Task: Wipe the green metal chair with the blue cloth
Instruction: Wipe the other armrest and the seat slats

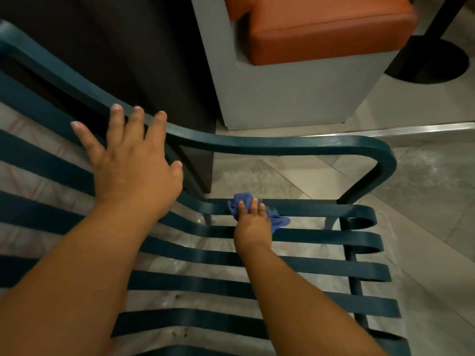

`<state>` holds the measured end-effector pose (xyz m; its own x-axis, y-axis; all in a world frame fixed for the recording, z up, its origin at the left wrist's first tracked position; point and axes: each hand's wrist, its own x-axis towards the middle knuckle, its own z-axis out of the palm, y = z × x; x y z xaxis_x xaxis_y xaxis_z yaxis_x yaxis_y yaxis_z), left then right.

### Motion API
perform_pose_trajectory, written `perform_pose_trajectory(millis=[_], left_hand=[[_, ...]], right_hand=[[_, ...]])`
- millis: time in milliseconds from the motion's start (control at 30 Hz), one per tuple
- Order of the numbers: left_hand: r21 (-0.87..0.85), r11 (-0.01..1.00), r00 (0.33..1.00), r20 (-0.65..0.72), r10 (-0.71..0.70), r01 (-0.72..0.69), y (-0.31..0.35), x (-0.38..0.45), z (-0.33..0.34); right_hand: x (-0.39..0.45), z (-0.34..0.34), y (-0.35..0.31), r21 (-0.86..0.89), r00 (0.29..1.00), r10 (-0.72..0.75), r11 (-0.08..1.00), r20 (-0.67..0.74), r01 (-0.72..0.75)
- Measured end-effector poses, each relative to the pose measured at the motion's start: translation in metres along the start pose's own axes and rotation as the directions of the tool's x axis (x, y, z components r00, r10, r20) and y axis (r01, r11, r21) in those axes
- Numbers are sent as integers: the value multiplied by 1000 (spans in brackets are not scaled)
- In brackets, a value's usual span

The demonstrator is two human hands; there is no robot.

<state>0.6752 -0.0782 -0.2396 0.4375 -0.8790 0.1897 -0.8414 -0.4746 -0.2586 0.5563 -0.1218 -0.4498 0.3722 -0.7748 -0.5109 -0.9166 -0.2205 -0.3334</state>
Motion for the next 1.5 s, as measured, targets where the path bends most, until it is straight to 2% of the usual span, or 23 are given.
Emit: perform_pose_trajectory(millis=[100,133,200,233,300,333,400,467,533,600,767,967,1033,1133,1267,1367,1467,1500], left_hand=[[3,1000,1000,-6,-23,23,-20,-4,-6],[-2,1000,1000,-9,-28,28,-25,-6,-7],[-13,1000,1000,-2,-26,26,-36,-8,-8],[-13,1000,1000,14,-15,15,-39,-9,-8],[-8,1000,998,55,25,-24,-43,-13,-6],[-5,999,996,72,45,-45,-43,-16,-3],[9,995,987,125,99,-101,-37,-23,5],[21,985,965,204,162,-170,-28,-30,16],[16,976,934,295,204,-218,-19,-37,28],[-3,968,896,377,234,-251,-10,-42,38],[-118,953,822,485,300,-278,21,-52,52],[-327,903,788,459,409,-278,68,-57,59],[-380,891,765,489,420,-246,79,-57,63],[-455,878,691,587,422,-149,96,-65,76],[-468,882,601,692,401,-49,113,-92,101],[-449,894,547,746,380,-9,113,-110,116],[-442,897,503,777,379,7,108,-124,125],[-439,898,503,778,377,6,106,-127,127]], right_hand=[[17,2,-58,116,984,-98,990,147,81],[17,0,-76,190,981,-113,978,156,83],[17,3,-98,387,988,-121,919,99,73],[17,7,-101,392,989,-149,911,26,126],[14,17,-101,274,962,-244,923,-124,270],[14,19,-97,236,951,-285,922,-121,306],[15,21,-84,139,957,-288,948,-21,288],[22,17,-70,-42,966,-256,965,39,257],[24,13,-56,-211,963,-268,940,22,267],[21,10,-41,-260,964,-264,934,-34,247],[4,7,14,-170,969,-170,975,-176,140],[-11,-3,71,-125,955,-73,991,-289,39],[-14,-9,90,-124,951,-23,992,-309,-16],[-20,-18,124,-105,936,49,990,-348,-91],[-34,-31,175,-88,887,175,968,-427,-233],[-35,-47,214,-39,858,343,922,-382,-385],[-35,-64,242,252,784,597,795,-168,-551],[-38,-65,246,339,760,628,761,-168,-553]])
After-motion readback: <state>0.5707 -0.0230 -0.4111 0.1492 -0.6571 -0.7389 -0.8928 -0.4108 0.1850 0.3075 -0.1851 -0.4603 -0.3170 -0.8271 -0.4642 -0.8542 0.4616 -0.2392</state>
